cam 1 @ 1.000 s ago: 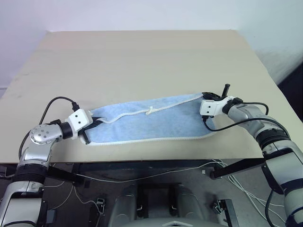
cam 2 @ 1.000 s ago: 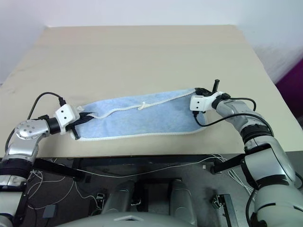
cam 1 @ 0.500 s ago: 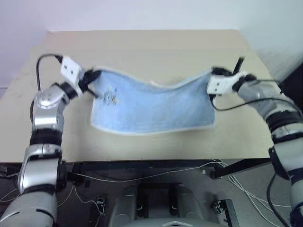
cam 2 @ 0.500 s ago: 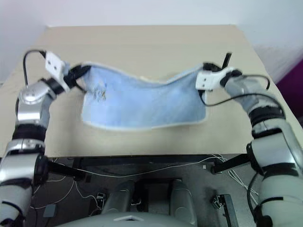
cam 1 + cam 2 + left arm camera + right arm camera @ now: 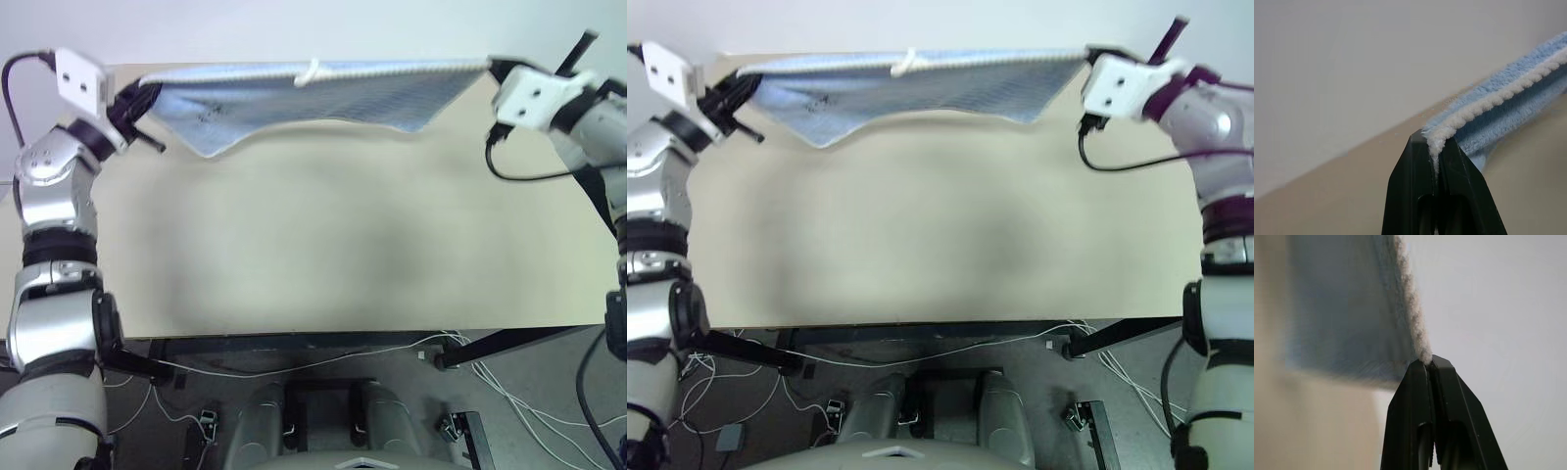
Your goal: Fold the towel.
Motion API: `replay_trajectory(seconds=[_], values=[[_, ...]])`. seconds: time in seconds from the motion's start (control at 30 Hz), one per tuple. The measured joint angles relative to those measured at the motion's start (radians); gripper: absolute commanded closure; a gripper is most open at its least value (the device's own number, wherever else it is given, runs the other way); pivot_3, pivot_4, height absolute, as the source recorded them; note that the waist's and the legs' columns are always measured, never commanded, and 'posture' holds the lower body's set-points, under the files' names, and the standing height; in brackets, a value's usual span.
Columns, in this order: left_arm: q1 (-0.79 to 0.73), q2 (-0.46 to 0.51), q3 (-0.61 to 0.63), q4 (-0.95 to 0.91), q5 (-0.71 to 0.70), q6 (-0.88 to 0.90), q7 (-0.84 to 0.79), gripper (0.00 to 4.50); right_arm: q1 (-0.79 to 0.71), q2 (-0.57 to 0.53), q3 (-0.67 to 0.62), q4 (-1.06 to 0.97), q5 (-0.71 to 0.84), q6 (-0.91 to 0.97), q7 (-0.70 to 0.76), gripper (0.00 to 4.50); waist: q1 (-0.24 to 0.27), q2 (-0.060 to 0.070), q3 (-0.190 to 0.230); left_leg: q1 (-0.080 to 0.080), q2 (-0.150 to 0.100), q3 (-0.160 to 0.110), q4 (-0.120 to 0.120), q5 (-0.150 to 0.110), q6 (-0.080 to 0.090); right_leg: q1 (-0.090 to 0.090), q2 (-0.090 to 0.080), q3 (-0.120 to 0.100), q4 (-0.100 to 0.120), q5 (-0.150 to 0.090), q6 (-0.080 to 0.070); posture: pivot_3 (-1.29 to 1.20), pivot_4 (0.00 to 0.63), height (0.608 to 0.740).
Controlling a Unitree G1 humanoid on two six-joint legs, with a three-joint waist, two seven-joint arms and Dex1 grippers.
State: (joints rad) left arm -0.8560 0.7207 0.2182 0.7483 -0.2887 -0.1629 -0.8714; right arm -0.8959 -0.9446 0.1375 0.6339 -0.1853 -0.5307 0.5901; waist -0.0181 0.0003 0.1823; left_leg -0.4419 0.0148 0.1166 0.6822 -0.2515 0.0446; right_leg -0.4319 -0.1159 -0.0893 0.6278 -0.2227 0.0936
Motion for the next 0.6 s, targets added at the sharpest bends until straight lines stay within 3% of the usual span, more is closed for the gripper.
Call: replay_trajectory(seconds=[0.1, 0.23, 0.47, 0.6], values=[[0.280, 0.055, 0.014, -0.247, -0.095, 0.122, -0.133, 4.50, 0.282, -0.052, -0.050, -0.213, 0.159, 0.112, 0.159, 4.49, 0.001, 0.000, 0.000, -0.001, 0.000, -0.002, 0.000, -0.001, 0.001, 0.000, -0.001, 0.001, 0.000, 0.000, 0.000, 0.00, 0.150, 0.740], [0.530, 0.100, 0.043, -0.505, -0.201, 0.308, -0.210, 4.50, 0.542, -0.118, -0.120, -0.424, 0.279, 0.274, 0.293, 4.49, 0.007, 0.000, 0.000, 0.000, 0.000, -0.004, 0.002, -0.002, 0.001, -0.001, -0.003, 0.000, 0.000, 0.000, -0.001, 0.00, 0.150, 0.740], [0.769, 0.192, 0.151, -0.771, -0.331, 0.519, -0.270, 4.50, 0.771, -0.219, -0.286, -0.651, 0.411, 0.475, 0.441, 4.49, 0.006, 0.001, 0.000, 0.001, 0.001, -0.006, 0.000, -0.006, 0.002, -0.001, -0.004, 0.000, -0.001, -0.003, -0.006, 0.00, 0.150, 0.740], [0.846, 0.196, 0.172, -0.837, -0.362, 0.585, -0.286, 4.50, 0.812, -0.228, -0.312, -0.675, 0.428, 0.533, 0.493, 4.49, 0.007, 0.001, 0.000, 0.001, 0.001, -0.006, 0.000, -0.006, 0.002, -0.001, -0.004, 0.000, -0.002, -0.003, -0.007, 0.00, 0.150, 0.740]])
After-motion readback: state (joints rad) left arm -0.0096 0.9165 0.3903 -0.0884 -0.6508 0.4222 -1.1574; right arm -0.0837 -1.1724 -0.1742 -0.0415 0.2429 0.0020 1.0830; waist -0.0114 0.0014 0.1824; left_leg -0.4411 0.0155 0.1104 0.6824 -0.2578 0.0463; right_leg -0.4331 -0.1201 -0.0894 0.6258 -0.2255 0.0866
